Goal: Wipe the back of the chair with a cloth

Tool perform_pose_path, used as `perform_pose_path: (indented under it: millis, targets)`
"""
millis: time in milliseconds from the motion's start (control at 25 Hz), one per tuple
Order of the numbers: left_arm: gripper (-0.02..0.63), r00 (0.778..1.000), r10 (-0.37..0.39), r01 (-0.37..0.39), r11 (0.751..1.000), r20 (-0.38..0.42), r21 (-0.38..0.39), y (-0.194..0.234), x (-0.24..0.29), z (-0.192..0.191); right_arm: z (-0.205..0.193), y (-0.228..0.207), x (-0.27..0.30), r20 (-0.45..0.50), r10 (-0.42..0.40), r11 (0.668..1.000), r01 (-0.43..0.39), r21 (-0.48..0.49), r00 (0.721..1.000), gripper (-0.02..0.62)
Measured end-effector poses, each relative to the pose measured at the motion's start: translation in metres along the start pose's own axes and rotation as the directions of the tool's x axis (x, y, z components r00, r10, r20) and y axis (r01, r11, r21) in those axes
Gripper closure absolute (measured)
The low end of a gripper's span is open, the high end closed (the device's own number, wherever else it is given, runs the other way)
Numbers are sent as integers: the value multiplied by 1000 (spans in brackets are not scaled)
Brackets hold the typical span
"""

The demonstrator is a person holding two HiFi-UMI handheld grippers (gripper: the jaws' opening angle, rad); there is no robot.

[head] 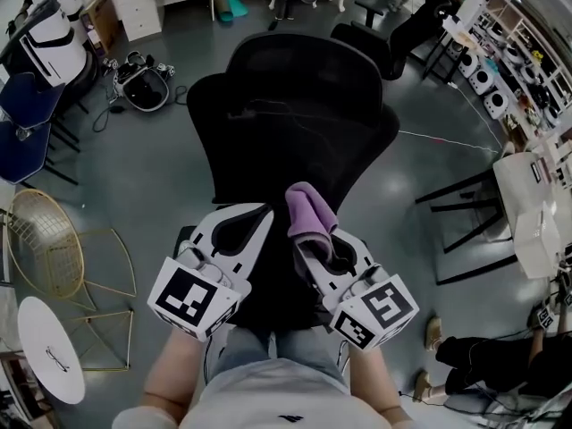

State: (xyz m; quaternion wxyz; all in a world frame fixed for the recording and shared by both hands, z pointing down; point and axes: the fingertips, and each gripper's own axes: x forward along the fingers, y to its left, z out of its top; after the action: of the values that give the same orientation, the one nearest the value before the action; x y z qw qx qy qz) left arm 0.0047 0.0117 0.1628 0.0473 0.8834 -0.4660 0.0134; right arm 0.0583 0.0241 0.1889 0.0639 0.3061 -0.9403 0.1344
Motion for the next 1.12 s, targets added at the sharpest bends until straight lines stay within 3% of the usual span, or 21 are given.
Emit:
perform_pose_path:
  millis: [400, 640, 880, 1120]
  targets:
    - [594, 996, 87, -87, 995, 10, -46, -34, 41, 2, 1, -44, -29, -9, 110, 994, -110, -2, 994, 488]
    - [594, 988, 153, -153, 988, -8, -12, -48, 46, -2, -3, -62, -39, -8, 153, 988, -153, 12, 988, 488]
    - [594, 985, 172, -172, 985, -24, 14, -44, 36, 1, 0, -52, -33, 3, 172, 985, -172, 27, 985, 488]
    - [593, 991, 135, -135, 991, -21, 18, -22, 29, 4, 5, -42, -13, 4, 136, 990, -136, 22, 991, 488]
